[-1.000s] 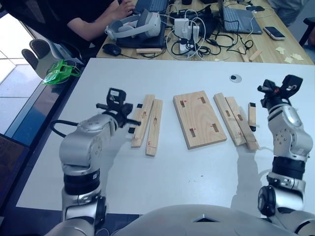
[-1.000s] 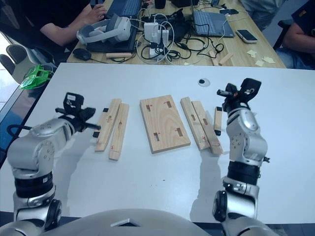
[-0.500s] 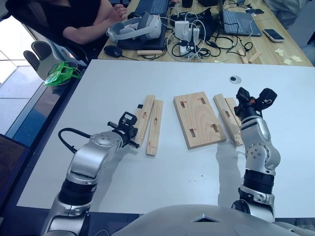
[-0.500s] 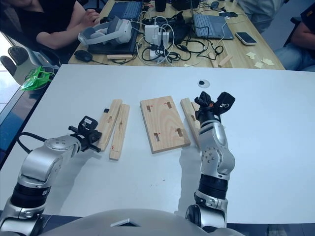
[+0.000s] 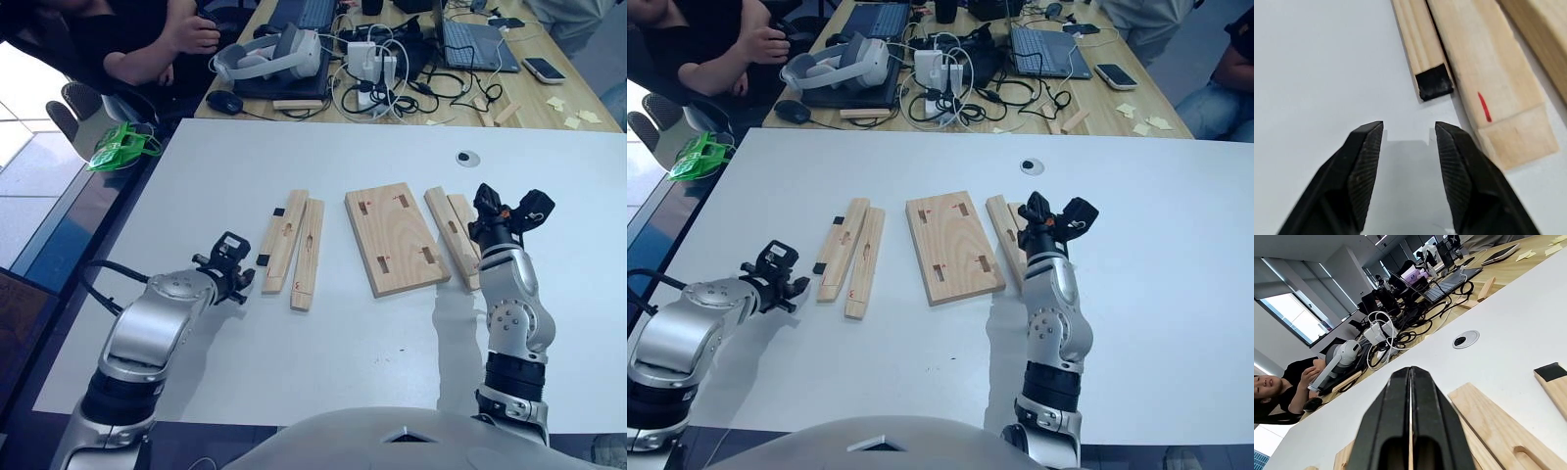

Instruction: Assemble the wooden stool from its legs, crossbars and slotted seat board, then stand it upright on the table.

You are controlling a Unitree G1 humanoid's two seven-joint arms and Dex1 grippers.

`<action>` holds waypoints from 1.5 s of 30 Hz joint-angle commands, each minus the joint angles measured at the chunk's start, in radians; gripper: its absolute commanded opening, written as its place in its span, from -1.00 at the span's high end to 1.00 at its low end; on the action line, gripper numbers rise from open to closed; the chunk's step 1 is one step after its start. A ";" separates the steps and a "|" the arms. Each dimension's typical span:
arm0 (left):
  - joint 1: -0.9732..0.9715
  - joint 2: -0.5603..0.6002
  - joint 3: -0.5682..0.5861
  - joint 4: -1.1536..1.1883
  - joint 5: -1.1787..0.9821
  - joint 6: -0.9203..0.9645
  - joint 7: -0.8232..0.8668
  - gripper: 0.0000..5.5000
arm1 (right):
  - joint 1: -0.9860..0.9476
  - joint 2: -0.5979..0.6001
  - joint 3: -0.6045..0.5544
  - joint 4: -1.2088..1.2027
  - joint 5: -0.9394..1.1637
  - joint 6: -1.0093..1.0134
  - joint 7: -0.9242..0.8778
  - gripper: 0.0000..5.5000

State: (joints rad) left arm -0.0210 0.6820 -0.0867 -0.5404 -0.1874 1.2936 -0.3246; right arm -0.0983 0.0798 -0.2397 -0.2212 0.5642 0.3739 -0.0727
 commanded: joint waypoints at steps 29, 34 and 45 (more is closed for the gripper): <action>-0.030 -0.391 0.035 0.279 0.135 -0.080 0.297 -0.16 | -0.096 0.018 0.005 0.134 -0.006 -0.034 -0.019 1.00; -0.117 -0.407 0.031 0.457 0.112 -0.140 0.237 -0.16 | -0.105 0.016 0.003 0.148 -0.006 -0.039 -0.021 1.00; -0.148 -0.416 0.082 0.614 0.094 -0.124 0.199 -0.16 | -0.197 0.029 -0.107 0.161 0.106 -0.029 -0.095 1.00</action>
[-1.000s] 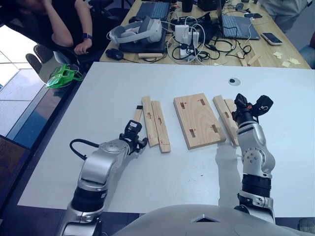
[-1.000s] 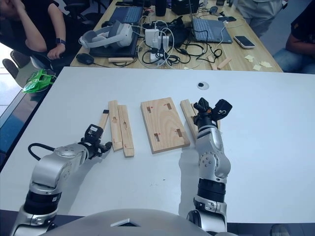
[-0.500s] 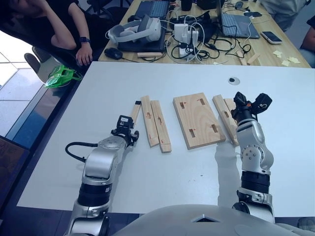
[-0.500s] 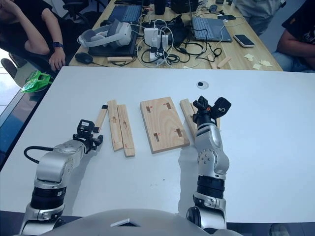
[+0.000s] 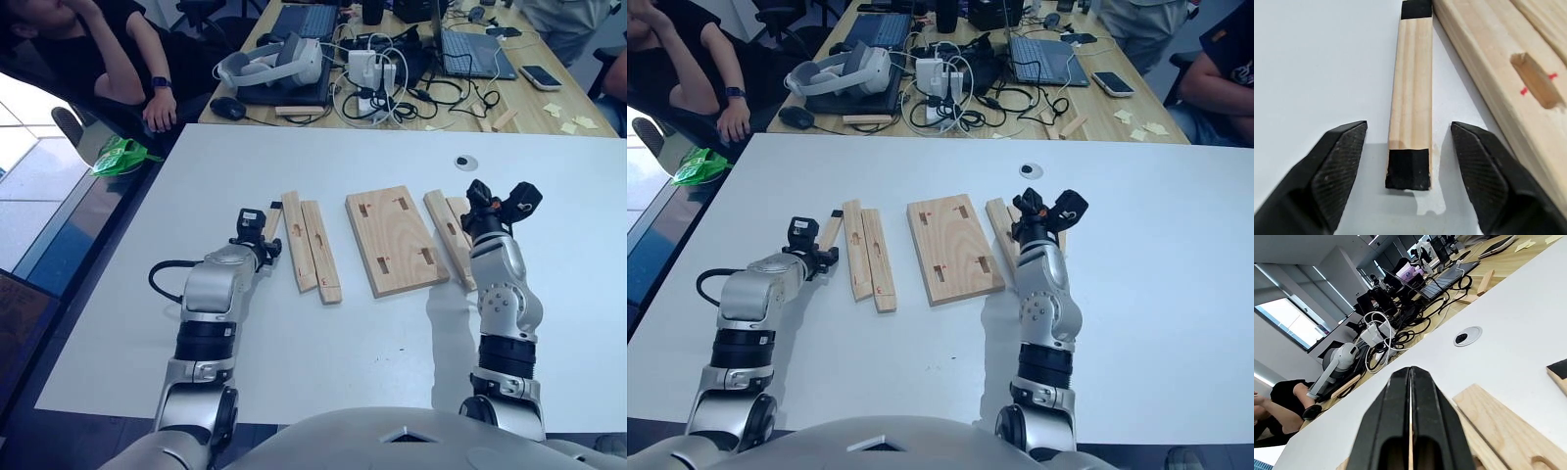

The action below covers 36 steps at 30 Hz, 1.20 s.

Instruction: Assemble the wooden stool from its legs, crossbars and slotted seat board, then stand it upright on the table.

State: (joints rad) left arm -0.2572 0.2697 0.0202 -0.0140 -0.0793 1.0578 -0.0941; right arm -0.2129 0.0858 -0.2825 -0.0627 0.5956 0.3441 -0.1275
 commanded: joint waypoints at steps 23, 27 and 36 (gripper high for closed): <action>-0.021 0.028 0.054 0.016 -0.046 -0.046 -0.070 0.54 | -0.160 -0.045 -0.019 -0.004 0.046 -0.001 0.036 1.00; -0.093 0.055 0.039 -0.069 -0.038 -0.233 -0.118 0.54 | -0.213 -0.152 0.011 -0.008 0.081 0.110 0.149 1.00; -0.041 -0.017 -0.002 -0.118 -0.061 -0.785 -0.232 0.54 | -0.401 -0.241 0.019 -0.056 0.352 0.452 0.321 0.54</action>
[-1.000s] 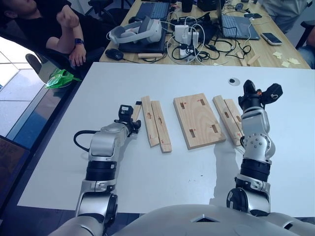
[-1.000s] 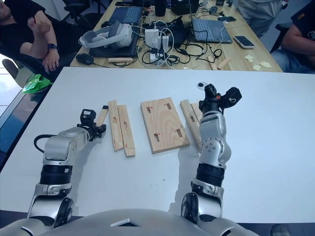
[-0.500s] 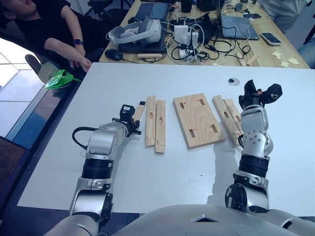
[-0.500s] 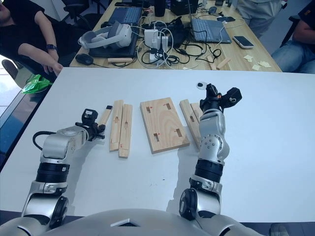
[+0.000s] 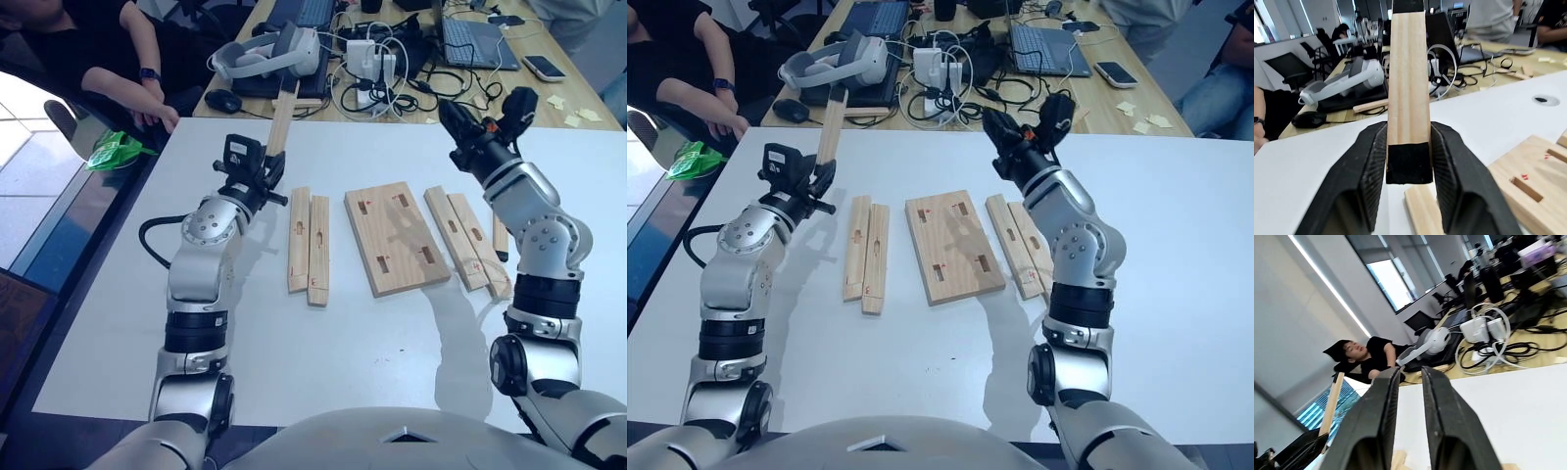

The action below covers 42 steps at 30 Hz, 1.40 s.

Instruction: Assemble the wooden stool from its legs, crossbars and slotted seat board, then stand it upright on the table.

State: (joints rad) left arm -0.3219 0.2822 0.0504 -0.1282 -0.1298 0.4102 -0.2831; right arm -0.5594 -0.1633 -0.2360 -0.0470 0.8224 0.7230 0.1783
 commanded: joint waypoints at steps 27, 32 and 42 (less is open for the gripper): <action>-0.052 -0.045 -0.228 0.078 0.104 -0.608 -0.208 0.54 | -0.061 0.024 0.005 -0.181 0.332 0.113 -0.060 -0.48; -0.038 -0.010 -0.226 0.105 0.118 -0.655 -0.233 0.54 | -0.024 -0.023 0.019 -0.212 0.332 0.130 -0.007 -0.19; -0.038 0.024 -0.241 0.119 0.139 -0.737 -0.261 0.54 | 0.016 0.038 0.016 -0.216 0.399 0.122 -0.064 0.45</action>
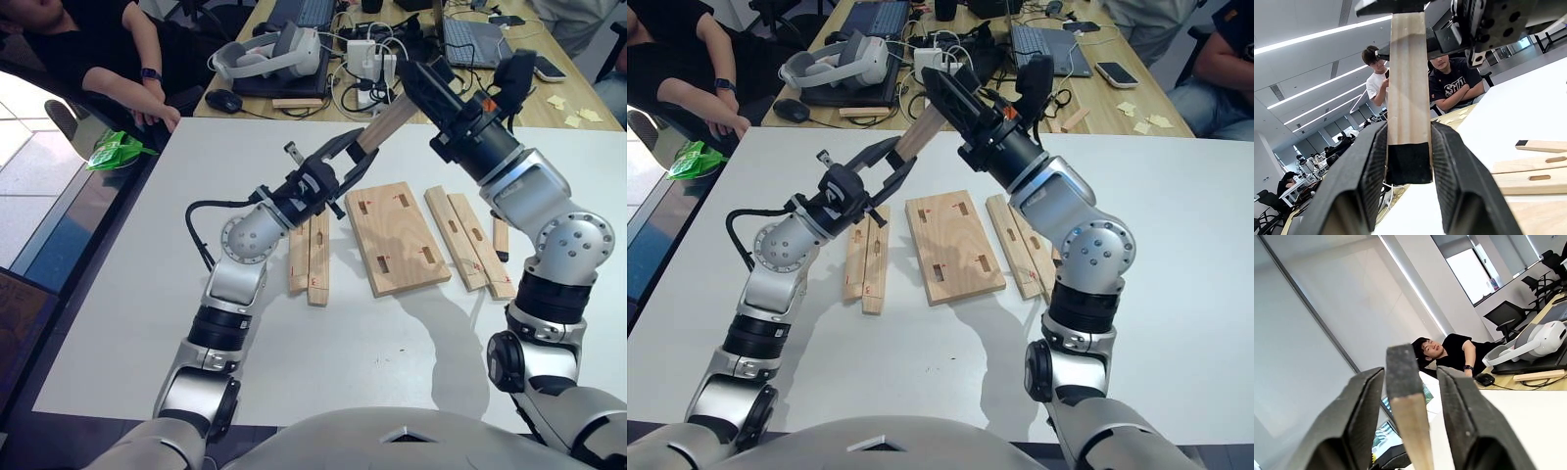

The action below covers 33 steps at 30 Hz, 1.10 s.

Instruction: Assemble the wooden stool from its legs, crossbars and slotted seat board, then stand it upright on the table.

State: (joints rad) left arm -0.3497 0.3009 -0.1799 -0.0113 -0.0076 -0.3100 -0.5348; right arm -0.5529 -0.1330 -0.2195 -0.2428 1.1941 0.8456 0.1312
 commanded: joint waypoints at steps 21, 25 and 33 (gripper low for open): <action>0.016 0.031 0.181 0.147 0.078 0.041 0.237 -0.21 | 0.035 -0.062 -0.049 0.012 -0.198 -0.245 0.007 0.86; 0.036 -0.050 0.367 0.133 -0.104 0.277 0.377 -0.40 | 0.168 -0.189 0.002 0.075 -0.381 -0.305 0.159 0.86; 0.034 -0.264 0.491 0.052 -0.305 0.545 0.647 -0.76 | 0.350 -0.233 -0.050 0.202 -0.514 -0.435 0.308 0.86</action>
State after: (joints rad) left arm -0.3371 0.0562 0.2966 0.0730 -0.2968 0.1972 0.0794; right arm -0.2347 -0.3702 -0.2330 -0.0416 0.6731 0.4252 0.4291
